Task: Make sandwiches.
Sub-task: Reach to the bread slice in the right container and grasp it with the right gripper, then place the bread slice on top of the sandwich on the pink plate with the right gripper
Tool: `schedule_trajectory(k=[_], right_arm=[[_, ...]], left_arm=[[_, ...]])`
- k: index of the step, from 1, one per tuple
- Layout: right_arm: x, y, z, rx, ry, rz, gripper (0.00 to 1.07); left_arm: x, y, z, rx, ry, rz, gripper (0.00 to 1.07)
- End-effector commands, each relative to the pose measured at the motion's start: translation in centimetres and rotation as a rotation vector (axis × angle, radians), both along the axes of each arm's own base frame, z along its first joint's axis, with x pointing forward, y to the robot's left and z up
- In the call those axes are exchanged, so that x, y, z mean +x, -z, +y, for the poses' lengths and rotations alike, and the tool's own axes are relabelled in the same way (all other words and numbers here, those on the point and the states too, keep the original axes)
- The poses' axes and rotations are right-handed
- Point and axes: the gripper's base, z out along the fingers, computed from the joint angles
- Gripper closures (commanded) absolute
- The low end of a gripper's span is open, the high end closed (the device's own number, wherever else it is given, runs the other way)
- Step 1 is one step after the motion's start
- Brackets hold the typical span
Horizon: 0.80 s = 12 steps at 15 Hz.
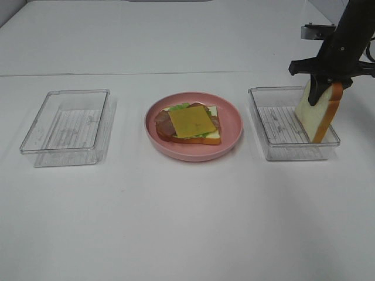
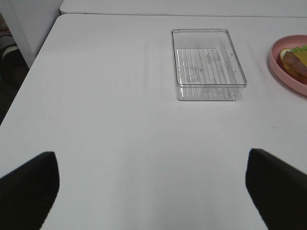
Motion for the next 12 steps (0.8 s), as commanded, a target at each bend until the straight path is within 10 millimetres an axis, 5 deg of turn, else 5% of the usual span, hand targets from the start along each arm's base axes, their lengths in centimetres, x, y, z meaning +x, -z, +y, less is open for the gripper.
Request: schedule_trajectory(k=[1,12], right_arm=[[0.0,0.1,-0.1,0.002,-0.009,0.009,1.07],[-1.8,-8.6,0.6,0.075,0.001,-0.145,1.07]], left_arm=[[-0.2,0.0,-0.1,-0.003,0.005,-0.019,0.06],[-0.2,0.0,-0.1,-0.003,0.005,-0.019,0.06]])
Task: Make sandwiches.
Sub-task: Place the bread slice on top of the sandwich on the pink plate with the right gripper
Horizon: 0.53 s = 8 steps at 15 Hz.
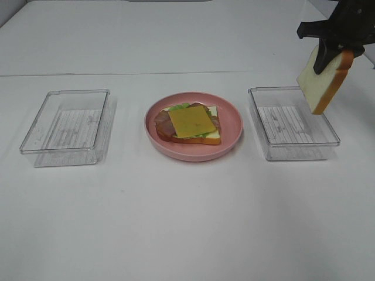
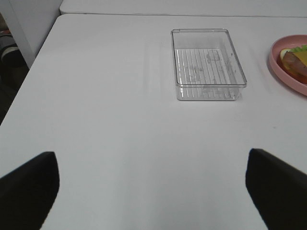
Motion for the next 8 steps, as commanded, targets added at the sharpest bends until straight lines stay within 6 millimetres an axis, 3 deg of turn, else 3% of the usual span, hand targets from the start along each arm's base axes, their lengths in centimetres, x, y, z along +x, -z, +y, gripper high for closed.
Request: schedule_trajectory(k=[1,2,5,6,8], right_arm=[[-0.6,-1.7,0.2,0.021,-0.011,-0.024,1.07],[-1.2,-3.3,0.6,0.053,-0.011,-0.048,1.07],[-1.8,-4.5,1.2,0.066,-0.026,-0.058,1.07],[-2.3,-5.4,3.1,0.076,-0.066,-0.073,1.07],[-2.8,-5.8,5.0,0.08,-0.11,-0.073,1.07]], left_arm=[[-0.2,0.0,-0.1,-0.003,0.005,-0.019,0.06],[-0.2,0.0,-0.1,-0.003,0.005,-0.019,0.06],[-0.2,0.0,-0.1,-0.003,0.005,-0.019,0.06],[-0.2,0.0,-0.1,-0.002,0.005,-0.019,0.06],[-0.2,0.0,-0.1,-0.002,0.005,-0.019,0.06]])
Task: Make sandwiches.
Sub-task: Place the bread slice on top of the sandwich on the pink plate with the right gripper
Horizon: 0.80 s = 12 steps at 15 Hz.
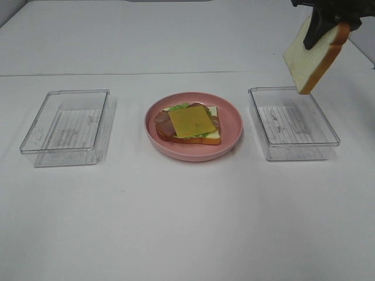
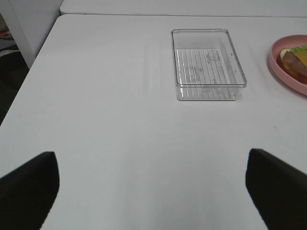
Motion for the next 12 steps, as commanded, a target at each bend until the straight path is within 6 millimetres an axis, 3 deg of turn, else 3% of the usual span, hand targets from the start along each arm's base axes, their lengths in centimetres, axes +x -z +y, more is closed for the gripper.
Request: schedule_trajectory(k=[1,2,6,9,12], right_arm=[[-0.9,-0.9,3.2,0.025,-0.079,0.0,1.07],[-1.4,-0.9,5.3,0.039,-0.128,0.008,1.07],[-2.6,-0.9,10.1,0.116,-0.222,0.011,1.07],[-2.5,-0.2,12.1,0.24,-0.23,0.034,1.07],[-1.6,1.8,13.6,0.372,-0.204,0.08,1.07]], left_arm=[[-0.2,0.0,-0.1,-0.004,0.005,-0.019,0.06],[-0.2,0.0,-0.1,-0.004,0.005,-0.019,0.06],[-0.2,0.0,-0.1,-0.004,0.005,-0.019,0.06],[-0.2,0.0,-0.1,-0.004,0.005,-0.019,0.06],[-0.2,0.0,-0.1,-0.004,0.005,-0.019,0.06]])
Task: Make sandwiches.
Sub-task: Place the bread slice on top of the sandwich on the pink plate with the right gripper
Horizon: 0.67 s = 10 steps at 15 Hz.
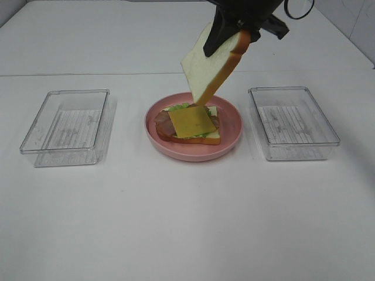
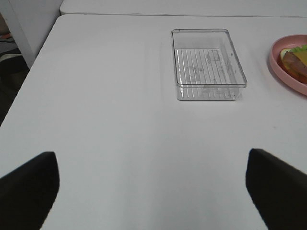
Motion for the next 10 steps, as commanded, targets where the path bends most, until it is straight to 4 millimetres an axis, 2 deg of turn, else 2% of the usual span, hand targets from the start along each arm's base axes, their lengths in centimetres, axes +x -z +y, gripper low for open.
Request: schedule_trajectory(k=[1,3,10], right_arm=[[0.9,1.7,1.0,0.084,0.015,0.039,1.07],[1.8,4.0,1.6,0.128,0.046,0.078,1.07],[3.4,8.5,2.6,0.193,0.081,0.122,1.07]], left_arm=[[-0.2,0.0,-0.1,-0.004,0.005,-0.019,0.06],[-0.2,0.0,-0.1,-0.004,0.005,-0.019,0.06],[-0.2,0.0,-0.1,-0.004,0.005,-0.019,0.06]])
